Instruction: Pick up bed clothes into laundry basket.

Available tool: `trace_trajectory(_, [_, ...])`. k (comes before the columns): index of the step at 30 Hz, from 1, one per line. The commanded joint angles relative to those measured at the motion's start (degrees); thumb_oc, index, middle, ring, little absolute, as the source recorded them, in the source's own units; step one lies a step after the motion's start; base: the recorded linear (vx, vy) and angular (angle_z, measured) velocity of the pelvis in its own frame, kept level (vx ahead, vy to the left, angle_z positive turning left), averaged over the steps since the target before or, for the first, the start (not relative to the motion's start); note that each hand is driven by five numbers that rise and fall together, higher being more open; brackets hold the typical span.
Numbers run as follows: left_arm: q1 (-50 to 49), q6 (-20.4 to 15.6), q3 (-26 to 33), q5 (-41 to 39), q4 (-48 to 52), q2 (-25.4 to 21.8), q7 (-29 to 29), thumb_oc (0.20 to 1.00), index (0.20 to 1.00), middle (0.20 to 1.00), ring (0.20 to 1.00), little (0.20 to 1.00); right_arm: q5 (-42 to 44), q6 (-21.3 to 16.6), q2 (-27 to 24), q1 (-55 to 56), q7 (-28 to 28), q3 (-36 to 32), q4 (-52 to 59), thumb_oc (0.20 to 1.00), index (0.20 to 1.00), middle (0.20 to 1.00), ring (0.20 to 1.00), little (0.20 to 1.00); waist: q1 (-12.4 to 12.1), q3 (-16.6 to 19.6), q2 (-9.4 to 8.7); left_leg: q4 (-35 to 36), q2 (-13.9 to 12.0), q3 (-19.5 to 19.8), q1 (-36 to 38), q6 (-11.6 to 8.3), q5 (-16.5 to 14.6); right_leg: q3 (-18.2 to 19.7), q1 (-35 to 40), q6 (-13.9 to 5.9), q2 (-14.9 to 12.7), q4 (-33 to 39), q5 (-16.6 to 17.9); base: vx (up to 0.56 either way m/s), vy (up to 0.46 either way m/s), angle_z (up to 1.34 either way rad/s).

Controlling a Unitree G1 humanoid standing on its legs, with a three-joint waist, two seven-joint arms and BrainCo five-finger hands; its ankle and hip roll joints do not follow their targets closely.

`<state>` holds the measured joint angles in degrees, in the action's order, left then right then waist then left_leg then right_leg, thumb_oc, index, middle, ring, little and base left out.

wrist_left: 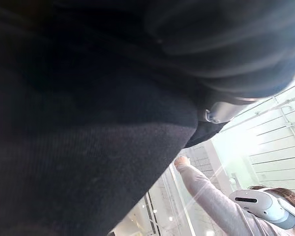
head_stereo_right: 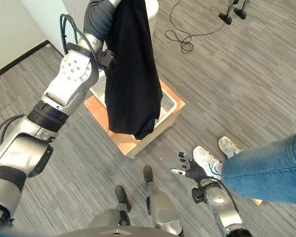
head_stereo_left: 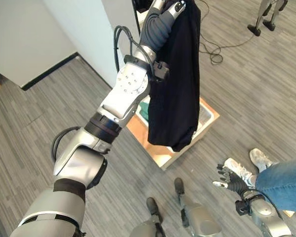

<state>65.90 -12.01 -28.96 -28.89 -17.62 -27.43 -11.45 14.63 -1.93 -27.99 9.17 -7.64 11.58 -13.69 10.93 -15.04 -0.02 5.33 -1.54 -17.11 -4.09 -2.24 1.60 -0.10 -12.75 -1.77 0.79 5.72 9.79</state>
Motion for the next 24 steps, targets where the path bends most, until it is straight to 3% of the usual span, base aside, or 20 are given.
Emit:
trace_trajectory(1, [11.02,-5.52,0.44,-0.91,-3.21,-2.37,-1.41,0.2,0.2,0.2,0.2,0.2,1.44,-2.27,-0.38,2.95,0.77,-4.02,2.69,1.0,1.0,1.0,1.0,1.0,-0.05,1.7,0.32,-0.33,-0.55,2.75,1.48,-1.07,0.22,-2.25,6.41,-6.63,-3.66,-0.72,-7.1,0.03,-0.001,-0.02])
trace_trajectory(10, [16.38,-6.68,-0.99,-2.37,-4.99,-6.54,-1.57,0.2,0.2,0.2,0.2,0.2,1.69,-2.25,-0.56,2.67,0.95,-4.87,0.2,1.0,1.0,1.0,1.0,1.0,-0.94,3.42,1.89,-0.33,-0.32,2.41,2.82,-1.19,-0.18,-2.99,7.9,-6.99,-3.98,-0.72,-7.55,0.01,0.004,0.01])
trace_trajectory(16, [17.22,-6.88,-1.49,-5.01,-6.39,-6.69,-1.17,0.2,0.2,0.2,0.2,0.2,2.03,-2.3,-0.31,2.43,1.35,-4.56,-0.49,1.0,1.0,1.0,1.0,1.0,-0.84,4.07,2.46,-0.33,-0.16,2.38,2.88,-1.17,-0.29,-3.41,7.94,-7.08,-4.22,-0.72,-7.59,0.0,0.0,0.0])
trace_trajectory(21, [17.29,-6.77,-1.86,-4.42,-6.31,-6.92,-0.99,0.2,0.2,0.2,0.2,0.2,1.83,-2.36,-0.23,2.86,1.11,-4.36,-0.06,1.0,1.0,1.0,1.0,1.0,-0.62,3.92,2.62,-0.33,-0.06,2.39,2.63,-1.11,-0.34,-3.46,7.78,-7.15,-4.39,-0.72,-7.49,-0.01,0.003,0.0])
trace_trajectory(24, [16.83,-7.16,-1.24,-4.1,-5.22,-6.36,-1.65,0.2,0.2,0.2,0.2,0.2,1.92,-2.68,-0.59,1.92,1.53,-3.82,0.46,1.0,1.0,1.0,1.0,1.0,0.19,1.98,2.48,-0.33,-0.06,2.2,1.09,-1.15,0.14,-2.7,5.7,-7.15,-4.49,-0.72,-6.76,-0.08,0.008,-0.04])
